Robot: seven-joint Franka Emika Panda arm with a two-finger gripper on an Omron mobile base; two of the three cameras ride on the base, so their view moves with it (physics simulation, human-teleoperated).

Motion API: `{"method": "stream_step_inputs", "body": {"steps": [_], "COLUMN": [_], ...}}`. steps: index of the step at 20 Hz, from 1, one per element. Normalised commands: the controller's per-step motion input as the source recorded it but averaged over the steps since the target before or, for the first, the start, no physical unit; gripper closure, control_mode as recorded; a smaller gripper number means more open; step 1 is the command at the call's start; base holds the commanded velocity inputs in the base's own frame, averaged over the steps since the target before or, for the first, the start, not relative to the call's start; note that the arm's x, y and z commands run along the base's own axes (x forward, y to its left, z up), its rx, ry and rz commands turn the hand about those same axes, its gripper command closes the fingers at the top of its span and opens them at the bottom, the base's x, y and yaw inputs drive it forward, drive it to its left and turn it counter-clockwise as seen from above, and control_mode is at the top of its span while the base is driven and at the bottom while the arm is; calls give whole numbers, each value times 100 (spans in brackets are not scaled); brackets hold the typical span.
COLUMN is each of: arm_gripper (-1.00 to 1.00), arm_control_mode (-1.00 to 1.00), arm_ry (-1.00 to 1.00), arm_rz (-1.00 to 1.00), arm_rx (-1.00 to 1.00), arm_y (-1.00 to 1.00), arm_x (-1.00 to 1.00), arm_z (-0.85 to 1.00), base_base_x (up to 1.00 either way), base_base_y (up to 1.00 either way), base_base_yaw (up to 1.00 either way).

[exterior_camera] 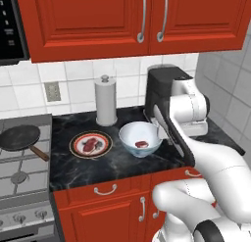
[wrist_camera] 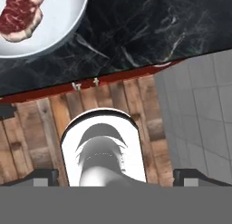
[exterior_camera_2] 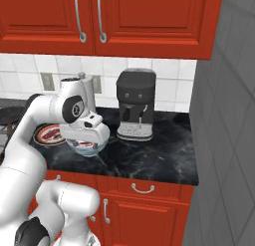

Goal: Place one of the steaks on the plate and the other in the bowl. Then place the bowl in the fridge.

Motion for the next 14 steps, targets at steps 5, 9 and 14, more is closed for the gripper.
{"method": "stream_step_inputs", "body": {"steps": [5,9,14], "arm_gripper": [-100,-100,-100], "arm_control_mode": [-100,-100,-100], "arm_ry": [-11,-3,0], "arm_rz": [3,1,-3], "arm_rx": [0,5,30], "arm_y": [0,0,-13], "arm_x": [58,77,82], "arm_z": [0,-20,-21], "base_base_x": [0,0,0], "base_base_y": [0,0,0], "base_base_yaw": [0,0,0]}}
